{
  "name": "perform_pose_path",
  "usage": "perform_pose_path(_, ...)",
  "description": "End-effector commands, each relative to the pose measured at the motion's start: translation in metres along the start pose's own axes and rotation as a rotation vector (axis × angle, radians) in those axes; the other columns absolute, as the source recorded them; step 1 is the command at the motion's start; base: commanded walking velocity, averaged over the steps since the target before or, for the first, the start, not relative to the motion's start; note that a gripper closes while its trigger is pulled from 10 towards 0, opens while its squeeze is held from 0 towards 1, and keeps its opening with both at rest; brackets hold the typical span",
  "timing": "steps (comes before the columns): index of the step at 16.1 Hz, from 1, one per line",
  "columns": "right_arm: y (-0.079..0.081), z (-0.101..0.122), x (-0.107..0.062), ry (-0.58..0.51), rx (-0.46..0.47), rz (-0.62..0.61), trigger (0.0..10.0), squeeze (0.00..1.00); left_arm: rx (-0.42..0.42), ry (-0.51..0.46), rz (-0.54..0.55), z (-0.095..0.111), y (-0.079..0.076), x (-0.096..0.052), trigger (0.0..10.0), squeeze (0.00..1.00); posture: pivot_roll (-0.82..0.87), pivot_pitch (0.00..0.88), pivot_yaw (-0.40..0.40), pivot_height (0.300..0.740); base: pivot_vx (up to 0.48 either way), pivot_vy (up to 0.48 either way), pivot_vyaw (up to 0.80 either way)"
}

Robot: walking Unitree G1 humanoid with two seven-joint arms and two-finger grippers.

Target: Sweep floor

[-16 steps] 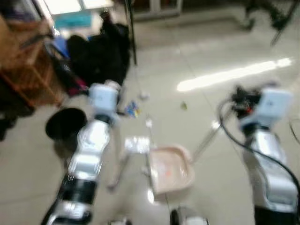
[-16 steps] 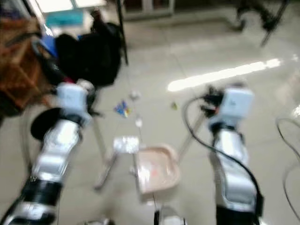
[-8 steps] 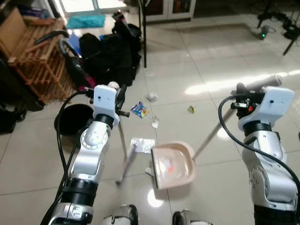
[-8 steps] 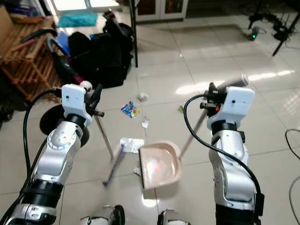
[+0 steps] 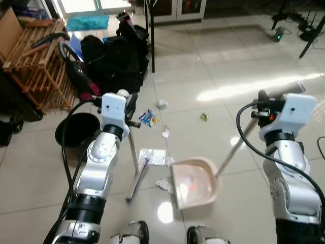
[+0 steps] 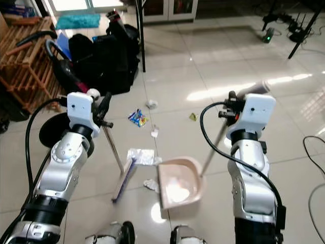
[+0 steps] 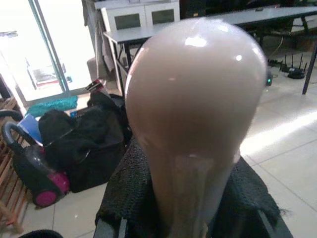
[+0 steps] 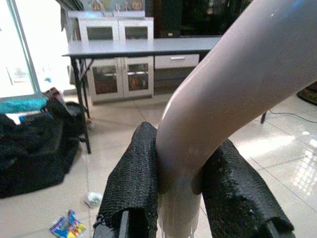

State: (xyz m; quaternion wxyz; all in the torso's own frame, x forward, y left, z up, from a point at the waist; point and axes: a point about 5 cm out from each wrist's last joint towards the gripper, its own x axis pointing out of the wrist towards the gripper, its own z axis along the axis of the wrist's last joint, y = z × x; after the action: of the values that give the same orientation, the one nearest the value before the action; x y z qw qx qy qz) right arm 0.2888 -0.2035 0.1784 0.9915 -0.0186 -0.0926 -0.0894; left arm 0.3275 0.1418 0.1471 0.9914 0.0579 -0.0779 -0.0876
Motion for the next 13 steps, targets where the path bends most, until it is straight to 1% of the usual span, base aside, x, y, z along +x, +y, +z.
perform_pose_path(1,-0.007,0.007,0.006,-0.053,-0.024,-0.035,10.0,0.0,0.031,-0.024,-0.017,0.004,0.0,0.003,10.0,0.0,-0.08,0.225,0.034,0.74,0.0,0.0,0.0)
perform_pose_path(3,-0.011,-0.001,0.015,-0.064,-0.054,-0.075,10.0,0.0,0.064,-0.03,-0.009,0.001,0.001,0.002,10.0,0.0,-0.06,0.26,0.05,0.74,0.0,0.0,0.0)
perform_pose_path(5,-0.011,-0.01,0.02,-0.086,-0.069,-0.083,10.0,0.0,0.088,-0.063,0.006,0.002,0.0,-0.001,10.0,0.0,-0.02,0.288,0.059,0.74,0.0,0.0,0.0)
perform_pose_path(6,-0.011,-0.013,0.022,-0.096,-0.069,-0.088,10.0,0.0,0.098,-0.077,0.013,0.003,0.0,-0.001,10.0,0.0,-0.02,0.292,0.063,0.74,0.0,0.0,0.0)
perform_pose_path(7,-0.009,-0.018,0.022,-0.124,-0.085,-0.095,10.0,0.0,0.108,-0.112,0.036,0.005,0.003,-0.003,10.0,0.0,0.01,0.314,0.077,0.74,0.0,0.0,0.0)
perform_pose_path(9,-0.007,-0.022,0.02,-0.15,-0.122,-0.102,10.0,0.0,0.11,-0.148,0.058,0.008,0.008,-0.007,10.0,0.0,0.02,0.334,0.092,0.74,0.0,0.0,0.0)
perform_pose_path(10,-0.007,-0.023,0.02,-0.169,-0.132,-0.105,10.0,0.0,0.115,-0.159,0.063,0.008,0.009,-0.007,10.0,0.0,0.02,0.338,0.095,0.74,0.0,0.0,0.0)
perform_pose_path(11,-0.008,-0.021,0.021,-0.226,-0.138,-0.129,10.0,0.0,0.131,-0.183,0.066,0.008,0.011,-0.007,10.0,0.0,0.02,0.361,0.109,0.74,0.0,0.0,0.0)
perform_pose_path(12,-0.009,-0.016,0.023,-0.274,-0.124,-0.151,10.0,0.0,0.141,-0.204,0.062,0.01,0.012,-0.008,10.0,0.0,0.02,0.382,0.117,0.74,0.0,0.0,0.0)
perform_pose_path(13,-0.009,-0.014,0.024,-0.29,-0.121,-0.157,10.0,0.0,0.142,-0.208,0.059,0.01,0.012,-0.007,10.0,0.0,0.02,0.386,0.117,0.74,0.0,0.0,0.0)
